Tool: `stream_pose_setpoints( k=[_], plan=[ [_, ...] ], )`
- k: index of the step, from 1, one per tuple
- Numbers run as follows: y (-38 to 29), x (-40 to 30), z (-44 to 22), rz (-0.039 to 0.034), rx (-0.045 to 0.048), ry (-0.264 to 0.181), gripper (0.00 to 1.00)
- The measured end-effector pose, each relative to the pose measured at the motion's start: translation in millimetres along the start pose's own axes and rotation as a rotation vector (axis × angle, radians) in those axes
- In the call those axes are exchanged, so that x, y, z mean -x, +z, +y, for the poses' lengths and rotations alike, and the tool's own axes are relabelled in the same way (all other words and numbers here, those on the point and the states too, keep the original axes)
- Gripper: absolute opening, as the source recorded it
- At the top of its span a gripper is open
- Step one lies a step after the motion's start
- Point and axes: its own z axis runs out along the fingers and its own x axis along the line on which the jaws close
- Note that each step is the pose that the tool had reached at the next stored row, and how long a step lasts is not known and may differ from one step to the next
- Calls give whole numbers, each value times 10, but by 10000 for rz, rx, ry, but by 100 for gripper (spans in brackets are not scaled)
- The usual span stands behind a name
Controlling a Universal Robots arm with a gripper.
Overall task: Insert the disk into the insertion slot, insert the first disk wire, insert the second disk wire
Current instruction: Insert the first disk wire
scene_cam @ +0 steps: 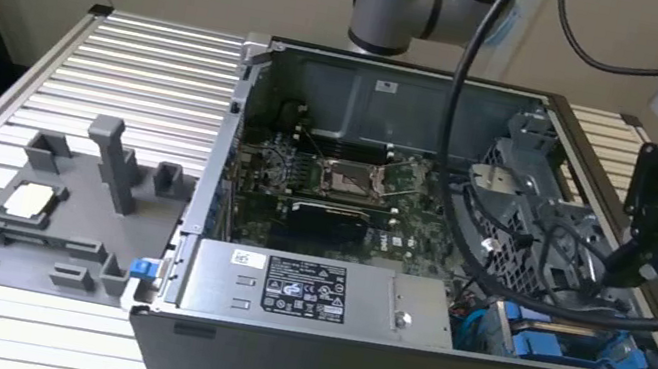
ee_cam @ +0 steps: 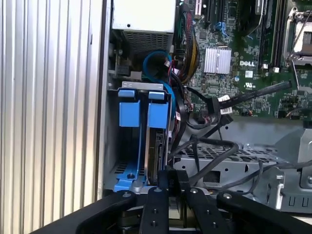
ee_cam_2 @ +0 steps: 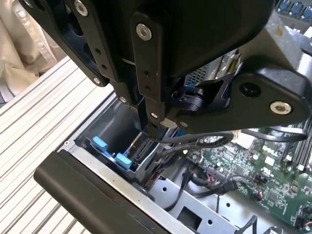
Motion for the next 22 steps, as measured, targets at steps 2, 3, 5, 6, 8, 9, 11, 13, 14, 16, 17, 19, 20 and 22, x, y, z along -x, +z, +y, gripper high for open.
stream_pose_setpoints(
  k=[2, 3, 5, 6, 8, 9, 11, 13, 14, 16, 17, 19, 20, 22],
  plan=[
    [4, -5, -54, -14, 241, 1, 19],
    [6, -8, -80, -22, 353, 1, 19],
    [10, -12, -132, -34, 587, 4, 19],
    [11, -13, -151, -40, 681, 5, 19],
    [13, -14, -164, -44, 762, 5, 19],
    [13, -14, -164, -44, 763, 5, 19],
    [14, -14, -164, -43, 764, 5, 19],
    [21, -17, -164, -84, 762, 3, 19],
    [26, -23, -164, -113, 760, 9, 19],
    [39, -42, -163, -180, 756, 41, 19],
    [45, -52, -162, -208, 754, 56, 19],
    [61, -73, -161, -273, 749, 91, 19],
    [69, -81, -161, -312, 747, 109, 19],
    [81, -100, -160, -376, 744, 141, 19]
  ],
)
